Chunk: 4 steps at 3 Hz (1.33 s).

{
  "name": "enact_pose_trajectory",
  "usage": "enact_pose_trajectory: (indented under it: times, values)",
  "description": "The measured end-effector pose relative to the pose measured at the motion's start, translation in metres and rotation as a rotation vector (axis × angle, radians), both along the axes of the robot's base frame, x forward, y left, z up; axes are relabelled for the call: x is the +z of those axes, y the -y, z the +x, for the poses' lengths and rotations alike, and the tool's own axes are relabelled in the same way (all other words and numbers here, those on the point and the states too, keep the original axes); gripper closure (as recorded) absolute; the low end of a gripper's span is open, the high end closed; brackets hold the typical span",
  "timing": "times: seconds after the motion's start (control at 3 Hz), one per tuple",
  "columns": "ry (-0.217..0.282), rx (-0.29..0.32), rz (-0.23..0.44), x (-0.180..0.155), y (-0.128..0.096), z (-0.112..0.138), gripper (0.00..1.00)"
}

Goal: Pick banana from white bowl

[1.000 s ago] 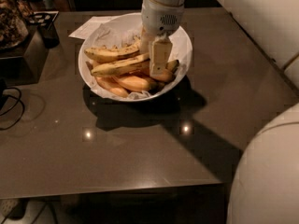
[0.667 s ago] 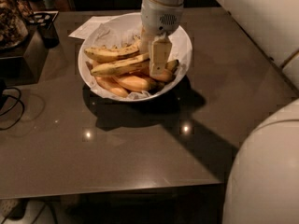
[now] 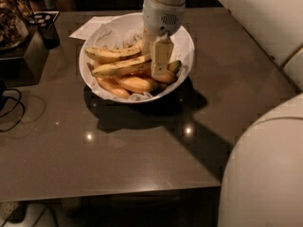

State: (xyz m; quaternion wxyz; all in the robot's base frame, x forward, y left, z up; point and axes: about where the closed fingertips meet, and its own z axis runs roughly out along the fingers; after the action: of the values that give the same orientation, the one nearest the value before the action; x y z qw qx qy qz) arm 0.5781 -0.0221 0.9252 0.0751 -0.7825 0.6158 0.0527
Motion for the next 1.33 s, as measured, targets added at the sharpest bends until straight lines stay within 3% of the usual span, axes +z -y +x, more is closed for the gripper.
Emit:
enact_pose_trajectory:
  times: [0.67, 1.0, 1.33]
  values:
    - [-0.007, -0.01, -0.001, 0.0002, 0.0019, 0.0012, 0.47]
    - [-0.001, -0.024, 0.0, -0.0035, 0.0044, -0.001, 0.65]
    - [-0.001, -0.024, 0.0, -0.0006, 0.0042, -0.001, 0.89]
